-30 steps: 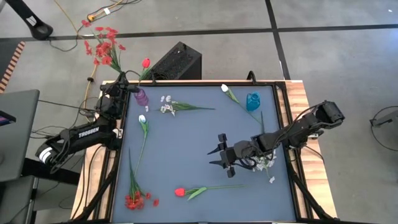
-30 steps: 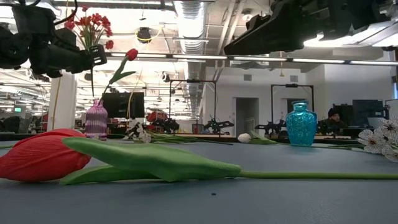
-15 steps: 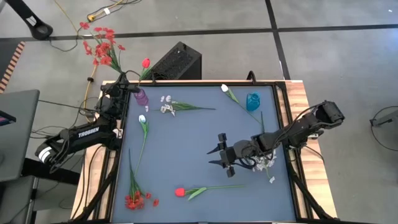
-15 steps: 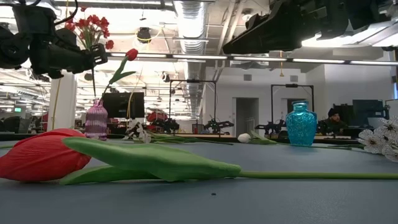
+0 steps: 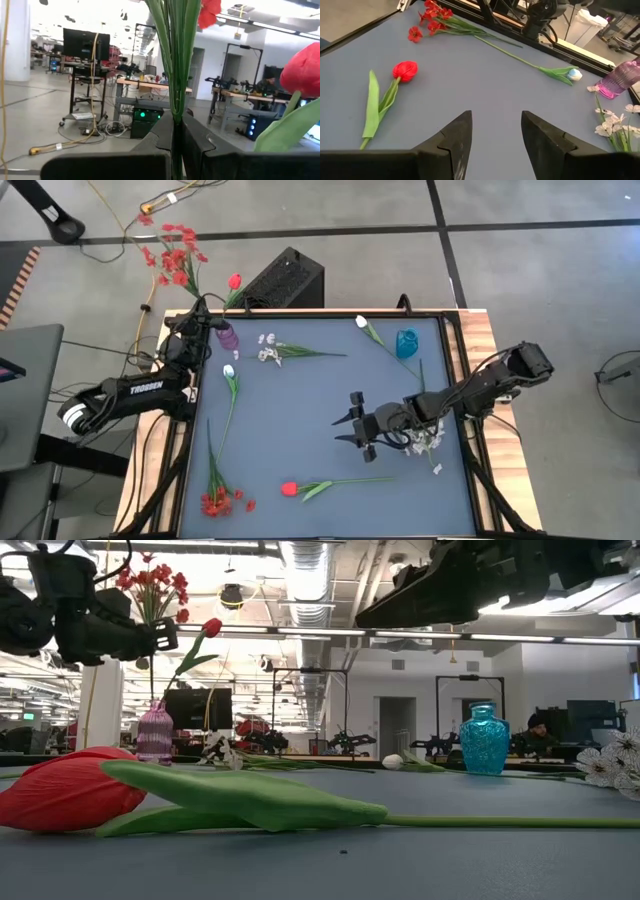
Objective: Sort flowers into vase by color
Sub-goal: Put the right red flowers into the violet vase, then put the red flower into the violet vase
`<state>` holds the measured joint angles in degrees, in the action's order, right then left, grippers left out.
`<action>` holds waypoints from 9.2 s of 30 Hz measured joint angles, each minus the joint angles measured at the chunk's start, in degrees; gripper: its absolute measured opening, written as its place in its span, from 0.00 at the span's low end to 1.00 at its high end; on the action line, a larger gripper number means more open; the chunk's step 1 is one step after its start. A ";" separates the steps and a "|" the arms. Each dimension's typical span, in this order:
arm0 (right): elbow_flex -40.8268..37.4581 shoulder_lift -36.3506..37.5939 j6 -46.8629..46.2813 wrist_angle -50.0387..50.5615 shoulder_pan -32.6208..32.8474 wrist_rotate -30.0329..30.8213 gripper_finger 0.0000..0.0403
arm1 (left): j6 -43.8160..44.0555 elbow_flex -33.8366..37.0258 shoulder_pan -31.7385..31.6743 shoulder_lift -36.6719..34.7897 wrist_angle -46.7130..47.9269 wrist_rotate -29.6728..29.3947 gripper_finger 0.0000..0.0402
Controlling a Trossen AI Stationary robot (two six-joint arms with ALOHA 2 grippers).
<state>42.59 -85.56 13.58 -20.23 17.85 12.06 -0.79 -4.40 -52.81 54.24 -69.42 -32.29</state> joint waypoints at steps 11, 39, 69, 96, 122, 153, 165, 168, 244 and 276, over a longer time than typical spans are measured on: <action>0.00 0.00 0.00 0.02 0.02 0.00 0.49 | -1.56 0.00 1.06 3.64 -4.98 -2.45 0.00; 0.00 0.00 0.60 0.07 0.17 0.00 0.49 | -4.77 -0.04 4.05 11.64 -9.17 -6.58 0.00; 0.00 0.00 1.44 0.48 0.52 -0.05 0.49 | -5.62 -0.04 5.41 11.55 2.18 -6.30 0.29; 0.00 0.00 1.00 0.48 1.75 -0.04 0.49 | 2.03 -14.38 10.47 -1.45 58.83 -8.48 0.29; 0.02 0.00 0.01 1.52 1.69 -0.04 0.49 | 2.55 -29.62 7.43 -1.43 92.73 -3.86 0.29; 0.02 0.00 -3.14 -0.29 2.38 -0.13 0.49 | 6.87 -42.05 16.94 -1.40 125.77 38.33 0.29; 0.04 0.00 -10.82 4.11 3.92 -4.66 0.49 | 7.10 -42.03 43.09 -1.40 112.76 46.56 0.29; 0.04 0.00 -13.99 7.92 6.23 -4.90 0.49 | 7.38 -42.03 49.96 -1.03 106.02 44.62 0.29; -9.25 -10.01 -10.29 -40.45 6.67 -0.03 0.04 | 4.75 -13.80 71.76 22.80 11.95 19.38 0.21; -1.49 -13.03 -13.09 -47.71 -5.03 -5.99 0.04 | -9.61 -27.00 71.16 33.22 0.04 13.68 0.55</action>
<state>41.10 -98.59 0.49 -67.94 12.82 6.07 -10.40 -31.40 18.35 87.46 -69.38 -18.61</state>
